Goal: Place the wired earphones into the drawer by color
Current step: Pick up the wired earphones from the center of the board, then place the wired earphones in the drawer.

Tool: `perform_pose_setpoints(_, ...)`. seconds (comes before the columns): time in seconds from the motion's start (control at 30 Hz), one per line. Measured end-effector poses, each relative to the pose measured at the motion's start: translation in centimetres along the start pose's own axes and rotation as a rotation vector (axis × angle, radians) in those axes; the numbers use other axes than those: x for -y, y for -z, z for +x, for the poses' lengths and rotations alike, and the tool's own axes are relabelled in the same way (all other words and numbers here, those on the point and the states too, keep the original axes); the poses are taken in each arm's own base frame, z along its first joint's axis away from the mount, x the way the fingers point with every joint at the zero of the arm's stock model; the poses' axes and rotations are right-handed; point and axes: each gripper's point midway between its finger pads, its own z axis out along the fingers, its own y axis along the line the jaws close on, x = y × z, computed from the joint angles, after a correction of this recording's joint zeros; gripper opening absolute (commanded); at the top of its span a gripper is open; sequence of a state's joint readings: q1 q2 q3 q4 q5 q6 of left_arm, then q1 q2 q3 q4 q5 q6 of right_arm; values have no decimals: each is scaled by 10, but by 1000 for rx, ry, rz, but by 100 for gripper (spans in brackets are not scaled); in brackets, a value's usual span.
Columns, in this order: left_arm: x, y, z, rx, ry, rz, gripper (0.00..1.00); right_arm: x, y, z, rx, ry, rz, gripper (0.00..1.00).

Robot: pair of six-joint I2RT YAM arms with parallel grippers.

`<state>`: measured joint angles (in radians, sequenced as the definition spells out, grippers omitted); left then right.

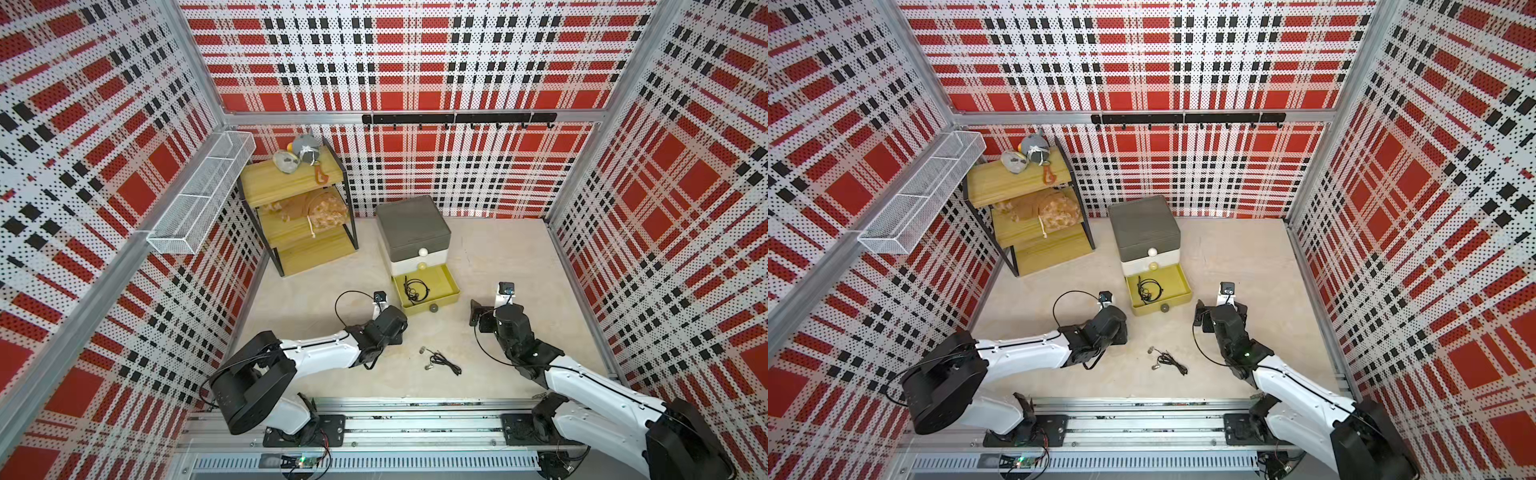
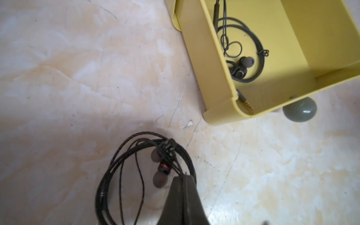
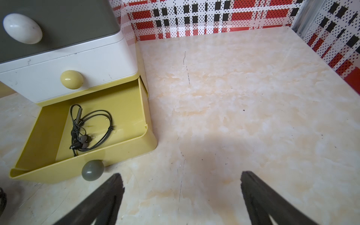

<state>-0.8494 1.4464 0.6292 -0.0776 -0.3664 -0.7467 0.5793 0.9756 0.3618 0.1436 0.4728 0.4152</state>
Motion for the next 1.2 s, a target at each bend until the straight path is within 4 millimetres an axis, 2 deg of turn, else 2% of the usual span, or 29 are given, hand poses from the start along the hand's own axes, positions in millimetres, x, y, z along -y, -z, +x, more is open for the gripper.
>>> perform_pose_setpoints(0.3, 9, 19, -25, 67, 26, 51, 0, 3, 1, -6, 25, -10, 14, 100)
perform_pose_setpoints(0.5, 33, 41, -62, 147, 55, 125, 0, 4, 5, -6, 39, -20, 5, 100)
perform_pose_setpoints(0.77, 66, 63, -107, 232, 59, 202, 0, 4, 17, -25, 103, -55, -19, 100)
perform_pose_setpoints(0.97, 91, 58, -123, 243, 40, 242, 0, 6, 21, -25, 116, -61, -22, 100)
perform_pose_setpoints(1.2, 115, 33, -123, 211, 1, 265, 0, 8, 21, -23, 108, -54, -15, 100)
